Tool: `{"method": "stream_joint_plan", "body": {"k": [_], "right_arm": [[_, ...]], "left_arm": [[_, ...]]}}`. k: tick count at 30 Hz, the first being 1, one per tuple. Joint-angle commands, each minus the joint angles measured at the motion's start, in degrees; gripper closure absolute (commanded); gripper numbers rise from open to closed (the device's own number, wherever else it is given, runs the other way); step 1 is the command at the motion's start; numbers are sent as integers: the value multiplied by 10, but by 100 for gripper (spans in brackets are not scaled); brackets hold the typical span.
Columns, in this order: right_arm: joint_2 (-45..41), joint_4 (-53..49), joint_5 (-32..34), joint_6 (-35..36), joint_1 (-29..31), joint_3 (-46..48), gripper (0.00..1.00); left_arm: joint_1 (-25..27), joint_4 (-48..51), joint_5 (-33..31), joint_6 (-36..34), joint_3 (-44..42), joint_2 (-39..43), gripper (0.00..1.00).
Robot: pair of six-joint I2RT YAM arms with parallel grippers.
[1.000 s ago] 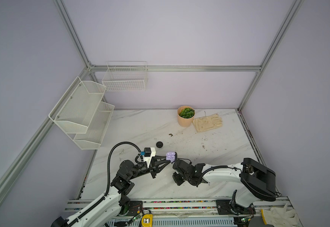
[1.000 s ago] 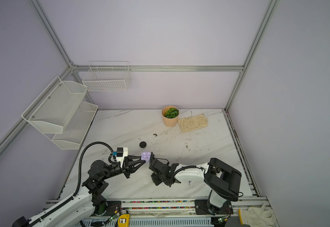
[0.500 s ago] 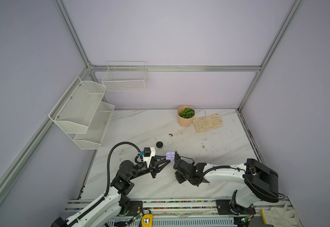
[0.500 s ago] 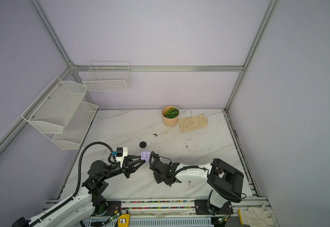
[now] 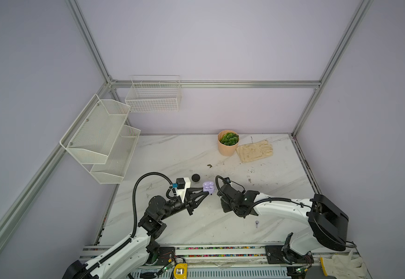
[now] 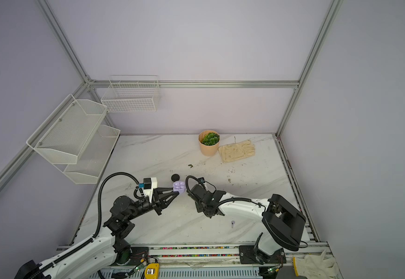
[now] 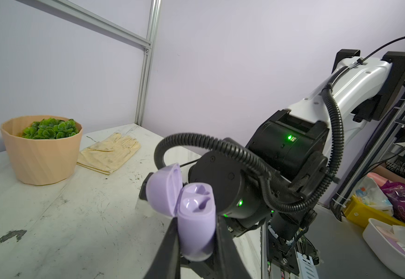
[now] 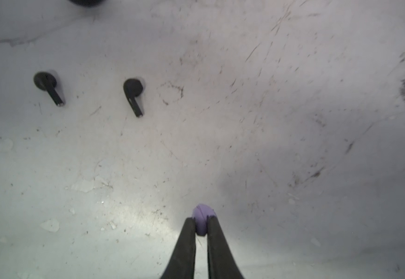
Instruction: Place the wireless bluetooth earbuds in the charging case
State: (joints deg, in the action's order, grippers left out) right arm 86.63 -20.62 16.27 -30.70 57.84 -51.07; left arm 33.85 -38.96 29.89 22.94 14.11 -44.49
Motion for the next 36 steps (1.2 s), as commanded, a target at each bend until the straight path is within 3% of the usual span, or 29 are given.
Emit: {"method": "stream_joint_plan", "body": {"k": [1, 8, 16, 26, 36], "right_arm": [[-34, -34, 28, 21, -13, -26, 86], [-3, -35, -3, 8, -26, -25, 87], [50, -60, -28, -104, -28, -41, 87], [69, -59, -15, -109, -42, -59, 87], [41, -78, 1, -127, -61, -84, 87]], "left_arm": [[3, -57, -13, -7, -8, -21, 100], [3, -79, -12, -2, -8, -45, 100], [3, -74, -31, 2, -25, -31, 100], [3, -58, -65, -20, -30, -25, 100], [3, -134, -67, -47, -14, -113, 100]]}}
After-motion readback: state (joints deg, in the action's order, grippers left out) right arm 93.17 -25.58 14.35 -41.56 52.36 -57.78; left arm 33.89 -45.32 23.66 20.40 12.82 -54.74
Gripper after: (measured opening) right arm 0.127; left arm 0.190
